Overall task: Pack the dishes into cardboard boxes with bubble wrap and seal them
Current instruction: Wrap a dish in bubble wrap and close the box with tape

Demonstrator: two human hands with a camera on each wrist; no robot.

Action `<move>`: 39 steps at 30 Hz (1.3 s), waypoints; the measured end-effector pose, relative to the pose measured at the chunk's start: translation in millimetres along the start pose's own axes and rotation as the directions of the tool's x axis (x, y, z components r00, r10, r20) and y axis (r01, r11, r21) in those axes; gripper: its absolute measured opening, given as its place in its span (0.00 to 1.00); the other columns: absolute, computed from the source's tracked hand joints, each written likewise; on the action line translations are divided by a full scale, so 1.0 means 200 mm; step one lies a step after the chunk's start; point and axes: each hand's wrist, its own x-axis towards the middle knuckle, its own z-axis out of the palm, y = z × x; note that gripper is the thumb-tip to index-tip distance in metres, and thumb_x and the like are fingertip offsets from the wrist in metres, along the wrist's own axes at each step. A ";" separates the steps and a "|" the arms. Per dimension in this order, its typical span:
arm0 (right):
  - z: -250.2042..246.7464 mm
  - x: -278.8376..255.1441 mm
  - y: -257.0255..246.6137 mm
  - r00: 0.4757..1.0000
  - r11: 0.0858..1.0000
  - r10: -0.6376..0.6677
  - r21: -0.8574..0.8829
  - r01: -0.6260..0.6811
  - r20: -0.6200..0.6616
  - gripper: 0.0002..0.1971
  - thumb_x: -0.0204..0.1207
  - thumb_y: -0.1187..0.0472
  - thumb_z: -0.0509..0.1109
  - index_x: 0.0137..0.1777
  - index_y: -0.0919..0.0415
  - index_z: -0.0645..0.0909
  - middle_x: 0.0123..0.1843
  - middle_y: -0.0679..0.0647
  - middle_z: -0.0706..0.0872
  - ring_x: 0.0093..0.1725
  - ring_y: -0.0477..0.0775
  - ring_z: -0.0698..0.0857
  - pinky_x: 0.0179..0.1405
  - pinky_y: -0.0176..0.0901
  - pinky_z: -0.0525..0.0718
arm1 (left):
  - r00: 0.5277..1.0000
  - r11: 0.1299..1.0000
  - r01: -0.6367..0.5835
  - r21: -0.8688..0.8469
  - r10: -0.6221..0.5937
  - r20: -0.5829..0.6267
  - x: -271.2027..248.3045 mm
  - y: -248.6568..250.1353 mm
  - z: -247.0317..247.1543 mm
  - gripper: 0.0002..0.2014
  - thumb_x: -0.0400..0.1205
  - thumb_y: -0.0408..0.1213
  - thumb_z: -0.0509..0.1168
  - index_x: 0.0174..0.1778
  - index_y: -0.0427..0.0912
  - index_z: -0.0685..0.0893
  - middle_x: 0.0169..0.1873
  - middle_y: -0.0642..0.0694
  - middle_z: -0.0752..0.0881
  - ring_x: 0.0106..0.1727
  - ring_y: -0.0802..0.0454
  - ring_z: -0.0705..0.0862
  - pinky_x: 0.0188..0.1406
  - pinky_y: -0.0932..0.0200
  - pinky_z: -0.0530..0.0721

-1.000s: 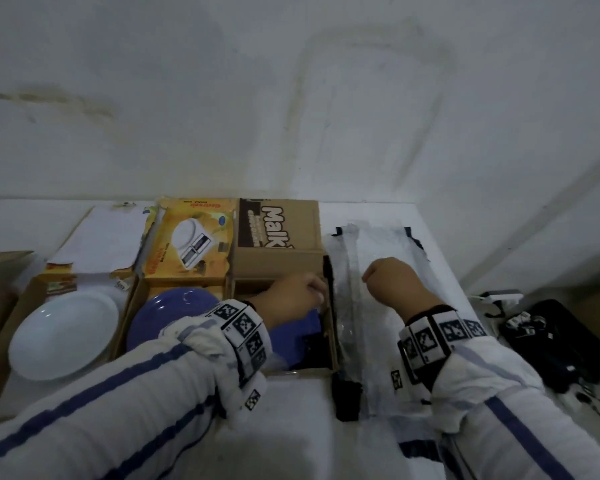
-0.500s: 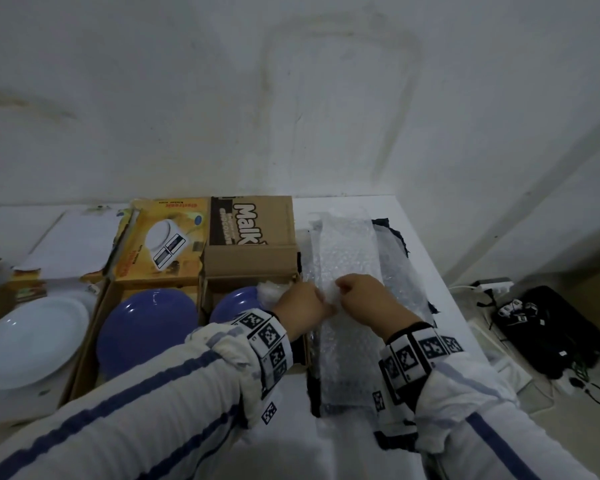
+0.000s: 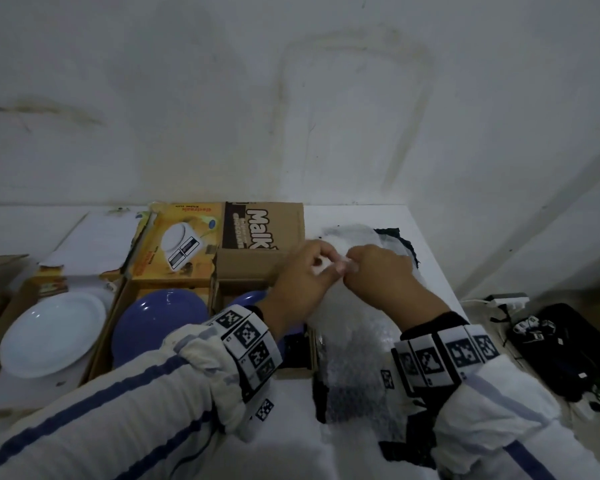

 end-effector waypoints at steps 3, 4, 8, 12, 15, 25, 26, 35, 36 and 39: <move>-0.07 -0.02 -0.06 0.987 0.989 -0.143 0.015 0.145 -0.078 0.05 0.79 0.57 0.61 0.47 0.51 0.79 0.50 0.51 0.86 0.54 0.58 0.84 0.55 0.48 0.73 | 0.999 0.996 -0.038 0.075 0.039 -0.002 0.02 0.04 -0.12 0.23 0.71 0.54 0.73 0.59 0.65 0.72 0.63 0.55 0.74 0.67 0.54 0.75 0.64 0.54 0.78; -0.08 -0.02 -0.08 0.976 0.980 -0.195 0.006 0.197 -0.102 0.07 0.79 0.57 0.62 0.52 0.52 0.81 0.51 0.52 0.87 0.54 0.58 0.84 0.54 0.47 0.75 | 0.999 0.995 0.006 0.103 -0.010 0.038 0.02 0.05 -0.18 0.26 0.69 0.54 0.74 0.61 0.64 0.72 0.63 0.56 0.76 0.66 0.54 0.77 0.65 0.55 0.78; -0.08 -0.01 -0.18 0.932 0.949 -0.270 0.095 0.299 -0.241 0.08 0.78 0.63 0.61 0.52 0.62 0.81 0.47 0.61 0.87 0.48 0.65 0.84 0.41 0.47 0.75 | 0.972 0.865 0.093 0.492 -0.186 0.143 0.03 0.06 -0.36 0.04 0.74 0.43 0.68 0.38 0.50 0.78 0.39 0.53 0.82 0.48 0.48 0.82 0.47 0.53 0.78; -0.06 0.00 -0.28 0.906 0.898 -0.343 0.196 0.394 -0.249 0.05 0.74 0.66 0.66 0.48 0.64 0.80 0.47 0.61 0.85 0.47 0.62 0.83 0.38 0.41 0.72 | 0.950 0.848 0.304 0.434 -0.306 -0.068 -0.02 0.01 -0.50 0.10 0.83 0.39 0.63 0.35 0.48 0.75 0.33 0.51 0.79 0.35 0.56 0.77 0.31 0.62 0.71; 0.04 0.03 -0.37 0.864 0.843 -0.490 0.190 0.503 -0.112 0.09 0.72 0.66 0.69 0.51 0.65 0.82 0.57 0.60 0.80 0.55 0.61 0.81 0.50 0.44 0.78 | 0.865 0.871 0.491 -0.036 -0.492 -0.097 -0.08 0.02 -0.58 0.07 0.84 0.34 0.56 0.44 0.44 0.79 0.37 0.42 0.83 0.36 0.48 0.83 0.35 0.56 0.80; 0.28 0.13 -0.55 0.885 0.864 -0.464 0.241 0.442 0.044 0.19 0.71 0.68 0.68 0.62 0.60 0.79 0.70 0.55 0.71 0.63 0.58 0.79 0.54 0.37 0.73 | 0.906 0.904 0.417 0.099 -0.405 -0.123 -0.16 -0.07 -0.72 0.21 0.76 0.19 0.61 0.60 0.44 0.70 0.48 0.48 0.79 0.50 0.52 0.79 0.38 0.60 0.79; 0.28 0.15 -0.56 0.900 0.870 -0.435 0.265 0.416 0.015 0.20 0.70 0.68 0.68 0.63 0.59 0.76 0.69 0.55 0.72 0.59 0.59 0.80 0.51 0.39 0.75 | 0.922 0.915 0.383 0.131 -0.369 -0.118 -0.16 -0.09 -0.73 0.20 0.75 0.17 0.60 0.58 0.43 0.72 0.46 0.49 0.79 0.48 0.53 0.79 0.36 0.62 0.78; 0.39 0.27 -0.68 0.944 0.930 -0.326 -0.163 0.330 0.048 0.08 0.81 0.60 0.59 0.57 0.56 0.76 0.48 0.55 0.86 0.47 0.57 0.87 0.41 0.42 0.80 | 0.933 0.923 0.359 0.135 -0.353 -0.071 -0.15 -0.26 -0.77 0.11 0.77 0.22 0.62 0.40 0.44 0.79 0.39 0.45 0.83 0.42 0.50 0.82 0.37 0.58 0.82; 0.39 0.27 -0.69 0.951 0.940 -0.303 -0.148 0.308 0.055 0.09 0.80 0.61 0.60 0.59 0.55 0.74 0.49 0.55 0.85 0.47 0.58 0.86 0.38 0.43 0.77 | 0.917 0.909 0.398 0.121 -0.393 -0.065 -0.14 -0.27 -0.77 0.12 0.77 0.21 0.61 0.40 0.44 0.79 0.40 0.44 0.83 0.43 0.48 0.83 0.39 0.54 0.84; 0.42 0.27 -0.70 0.930 0.922 -0.347 -0.141 0.362 0.121 0.14 0.79 0.64 0.62 0.63 0.54 0.71 0.58 0.56 0.82 0.54 0.59 0.85 0.43 0.47 0.81 | 0.883 0.862 0.467 0.194 -0.444 -0.152 -0.11 -0.31 -0.80 0.12 0.78 0.21 0.59 0.39 0.44 0.80 0.41 0.45 0.83 0.46 0.47 0.82 0.45 0.52 0.82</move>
